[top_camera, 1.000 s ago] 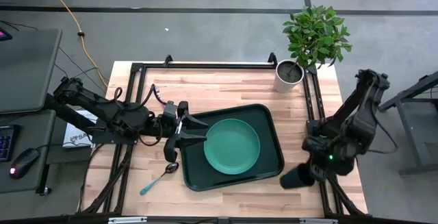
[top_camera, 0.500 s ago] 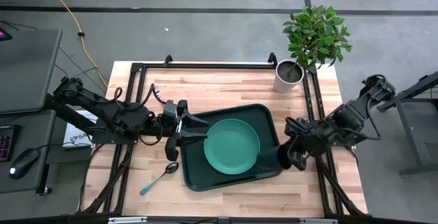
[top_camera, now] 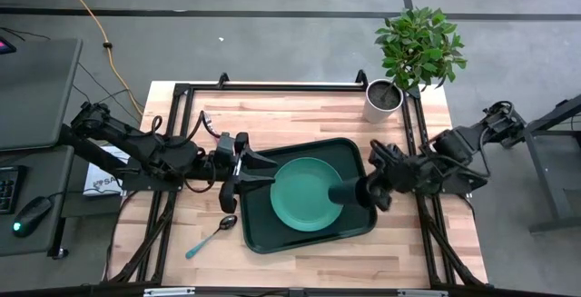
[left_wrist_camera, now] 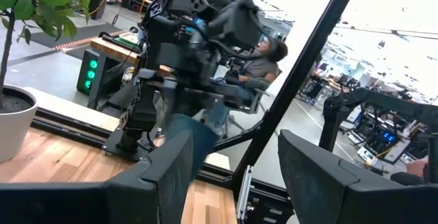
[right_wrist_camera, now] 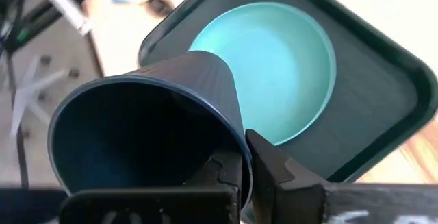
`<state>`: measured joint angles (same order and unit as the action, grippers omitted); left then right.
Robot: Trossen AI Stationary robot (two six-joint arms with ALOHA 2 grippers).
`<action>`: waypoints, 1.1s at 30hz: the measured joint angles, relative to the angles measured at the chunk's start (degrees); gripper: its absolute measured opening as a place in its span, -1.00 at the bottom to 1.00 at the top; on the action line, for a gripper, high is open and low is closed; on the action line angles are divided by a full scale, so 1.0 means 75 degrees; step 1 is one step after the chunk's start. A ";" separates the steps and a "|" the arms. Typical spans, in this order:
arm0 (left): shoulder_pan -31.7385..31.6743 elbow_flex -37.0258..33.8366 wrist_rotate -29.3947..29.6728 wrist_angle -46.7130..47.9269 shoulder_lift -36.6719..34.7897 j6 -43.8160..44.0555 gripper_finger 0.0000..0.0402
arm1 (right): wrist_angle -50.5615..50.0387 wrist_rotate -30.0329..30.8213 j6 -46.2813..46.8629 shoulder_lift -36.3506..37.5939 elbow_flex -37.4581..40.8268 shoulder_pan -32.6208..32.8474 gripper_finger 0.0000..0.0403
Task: Pick and place plate/cup/fork/spoon on tray
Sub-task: Put the dark blue cup on the black serving tray to the top right of the green plate
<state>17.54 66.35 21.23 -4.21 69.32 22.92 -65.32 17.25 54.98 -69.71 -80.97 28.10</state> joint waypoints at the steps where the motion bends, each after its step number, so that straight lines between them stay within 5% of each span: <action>1: 0.0000 0.0000 0.0000 0.0000 0.0000 0.0000 -0.01 | 0.0002 0.0027 0.0012 -0.0050 -0.0001 -0.0170 -1.00; 15: 0.0000 -0.0003 0.0019 0.0000 0.0000 0.0125 -0.01 | -0.1618 -0.0349 -0.2416 -0.1818 -0.0003 -0.3081 -1.00; 24: 0.0000 -0.0003 0.0087 -0.0015 0.0000 0.0125 -0.01 | -0.1482 -0.1561 -0.4885 -0.3222 0.0000 -0.4951 -1.00; 33: 0.0000 -0.0003 0.0087 -0.0017 0.0000 0.0125 -0.01 | -0.0958 -0.1997 -0.5799 -0.4014 0.0065 -0.5753 -1.00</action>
<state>17.54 66.32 21.89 -4.34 69.32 23.86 -72.50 2.28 11.49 -99.82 -80.48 -15.05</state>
